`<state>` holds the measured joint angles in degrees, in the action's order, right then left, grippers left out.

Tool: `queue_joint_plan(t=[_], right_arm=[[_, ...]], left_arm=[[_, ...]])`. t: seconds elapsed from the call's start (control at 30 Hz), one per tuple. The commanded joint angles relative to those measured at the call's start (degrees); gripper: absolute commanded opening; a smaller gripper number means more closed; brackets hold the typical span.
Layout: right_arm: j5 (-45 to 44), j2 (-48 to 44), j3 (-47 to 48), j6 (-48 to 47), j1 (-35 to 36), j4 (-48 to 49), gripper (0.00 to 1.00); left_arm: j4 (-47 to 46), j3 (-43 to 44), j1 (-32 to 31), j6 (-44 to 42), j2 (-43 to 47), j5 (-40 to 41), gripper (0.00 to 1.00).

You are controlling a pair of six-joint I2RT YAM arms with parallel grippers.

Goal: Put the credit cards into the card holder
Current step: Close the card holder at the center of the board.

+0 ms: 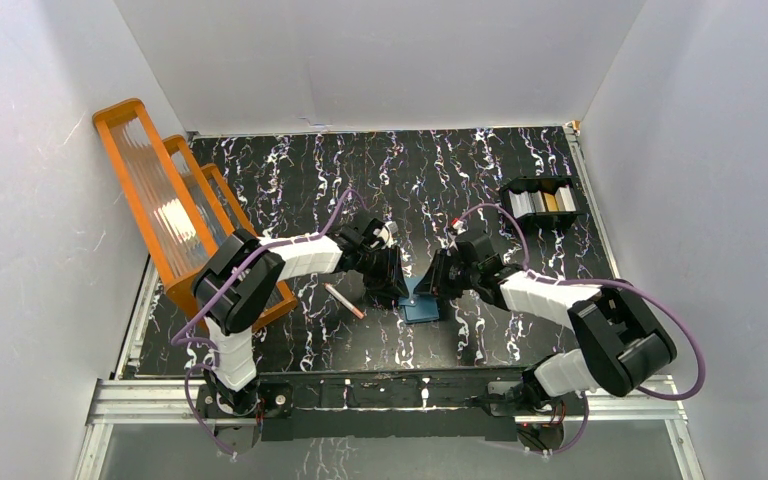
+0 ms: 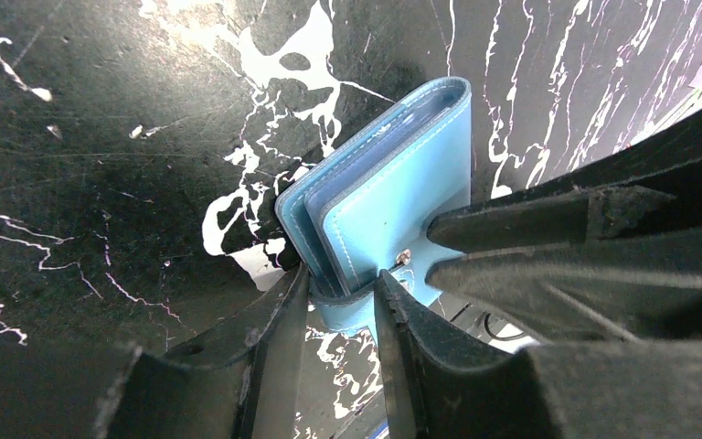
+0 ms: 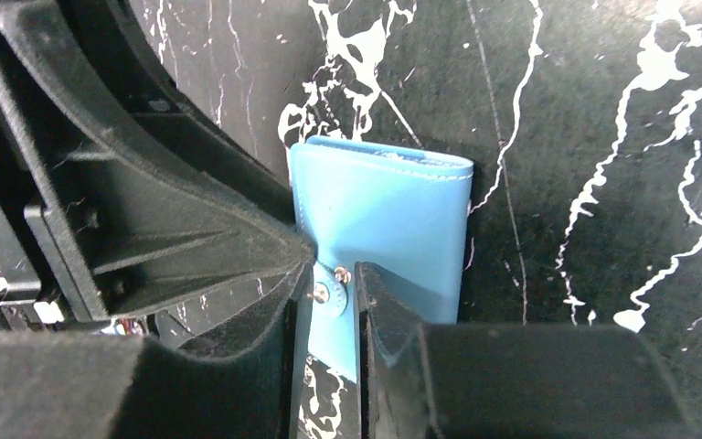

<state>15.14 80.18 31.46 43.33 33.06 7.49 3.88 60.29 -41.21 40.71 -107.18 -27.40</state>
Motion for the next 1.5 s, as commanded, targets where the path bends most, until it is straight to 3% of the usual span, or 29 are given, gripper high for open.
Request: queue_joint_plan(t=[0.0,0.47,0.6,1.0,1.47], right_arm=[[1.7,-2.9,-0.4,2.2,0.4,1.0,0.33],[-0.8,-1.5,-2.3,4.9,3.1,0.7,0.40],[-0.9,-0.3,-2.4,5.1,4.1,2.0,0.40],[-1.1,0.3,-3.1,9.4,5.4,4.1,0.38],[-6.7,-4.0,-4.5,13.7,7.9,-0.5,0.42]], left_arm=[[3.5,1.3,-0.2,-0.8,-0.8,3.2,0.31],[3.8,1.2,-0.2,-0.3,-0.8,4.4,0.25],[3.9,0.8,-0.2,-0.2,-0.6,4.5,0.20],[3.0,-0.5,-0.1,1.2,0.0,4.6,0.19],[2.9,-0.9,-0.1,1.7,-0.2,5.1,0.19]])
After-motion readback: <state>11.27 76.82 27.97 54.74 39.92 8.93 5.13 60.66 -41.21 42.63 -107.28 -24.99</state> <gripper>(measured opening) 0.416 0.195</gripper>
